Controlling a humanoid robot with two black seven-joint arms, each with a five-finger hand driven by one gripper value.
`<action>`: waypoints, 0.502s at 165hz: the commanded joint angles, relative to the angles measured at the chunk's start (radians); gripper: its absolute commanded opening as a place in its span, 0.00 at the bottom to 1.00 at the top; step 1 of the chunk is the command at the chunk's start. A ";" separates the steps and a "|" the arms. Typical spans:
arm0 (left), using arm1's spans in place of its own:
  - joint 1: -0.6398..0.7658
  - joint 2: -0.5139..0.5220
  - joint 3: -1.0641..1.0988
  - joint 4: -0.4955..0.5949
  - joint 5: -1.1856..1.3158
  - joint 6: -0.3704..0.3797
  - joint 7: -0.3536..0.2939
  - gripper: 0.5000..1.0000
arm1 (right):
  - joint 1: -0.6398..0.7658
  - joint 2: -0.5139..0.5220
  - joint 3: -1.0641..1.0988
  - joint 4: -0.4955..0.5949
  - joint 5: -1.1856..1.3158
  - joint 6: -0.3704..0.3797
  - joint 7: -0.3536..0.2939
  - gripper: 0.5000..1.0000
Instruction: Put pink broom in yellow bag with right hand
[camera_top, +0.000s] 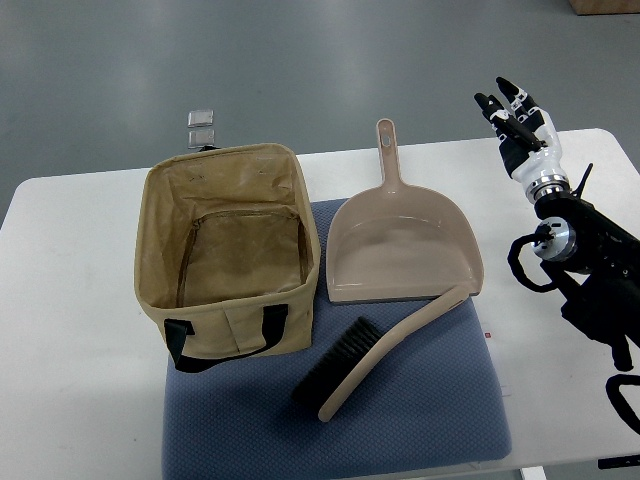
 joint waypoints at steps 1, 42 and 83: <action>0.000 0.000 0.000 -0.001 0.002 0.000 0.000 1.00 | 0.000 -0.001 0.000 -0.001 0.000 0.001 0.000 0.86; 0.002 0.000 -0.002 -0.002 0.002 0.000 0.003 1.00 | 0.001 -0.001 -0.002 -0.001 0.000 0.001 0.000 0.86; 0.000 0.000 -0.002 -0.002 0.002 0.000 0.003 1.00 | -0.002 -0.003 -0.005 -0.001 0.000 0.001 -0.002 0.86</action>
